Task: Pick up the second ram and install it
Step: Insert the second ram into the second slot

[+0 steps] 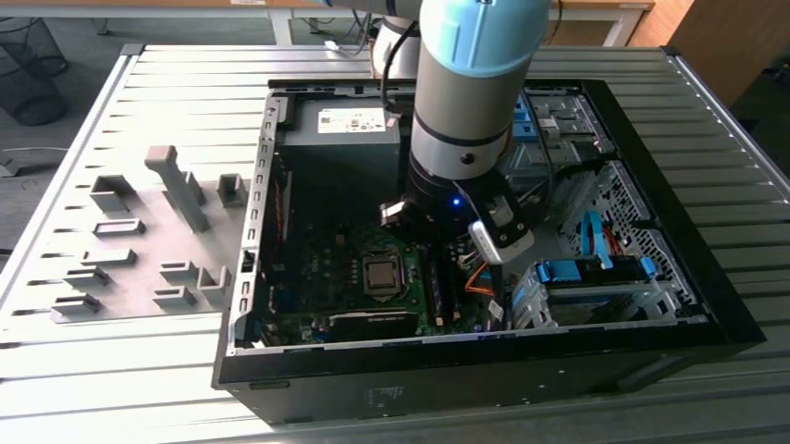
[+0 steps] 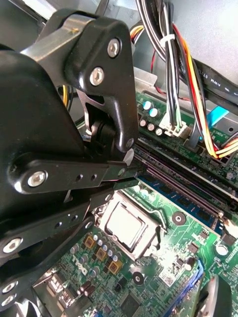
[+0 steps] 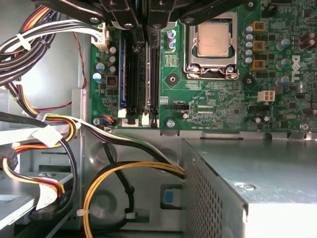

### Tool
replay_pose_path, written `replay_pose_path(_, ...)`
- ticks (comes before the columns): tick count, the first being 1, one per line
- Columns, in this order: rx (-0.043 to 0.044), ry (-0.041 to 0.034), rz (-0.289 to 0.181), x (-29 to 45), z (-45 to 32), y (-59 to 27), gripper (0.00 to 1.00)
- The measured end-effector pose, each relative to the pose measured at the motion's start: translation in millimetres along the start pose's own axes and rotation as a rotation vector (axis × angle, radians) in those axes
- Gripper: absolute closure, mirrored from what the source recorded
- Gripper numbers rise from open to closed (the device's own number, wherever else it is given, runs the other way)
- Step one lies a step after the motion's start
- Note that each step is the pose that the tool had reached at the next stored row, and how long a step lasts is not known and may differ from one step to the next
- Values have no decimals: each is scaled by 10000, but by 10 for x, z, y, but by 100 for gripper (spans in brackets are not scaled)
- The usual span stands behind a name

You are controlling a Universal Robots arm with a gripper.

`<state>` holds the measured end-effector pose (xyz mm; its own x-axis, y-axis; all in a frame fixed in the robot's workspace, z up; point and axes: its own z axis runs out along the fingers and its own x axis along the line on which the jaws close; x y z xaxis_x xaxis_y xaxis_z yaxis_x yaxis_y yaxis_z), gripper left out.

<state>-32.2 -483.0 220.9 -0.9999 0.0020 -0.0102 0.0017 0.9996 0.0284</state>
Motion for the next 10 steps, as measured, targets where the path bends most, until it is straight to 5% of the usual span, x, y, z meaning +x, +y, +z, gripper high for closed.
replay_pose_path(10,-36,5,2,1,25,-1,86)
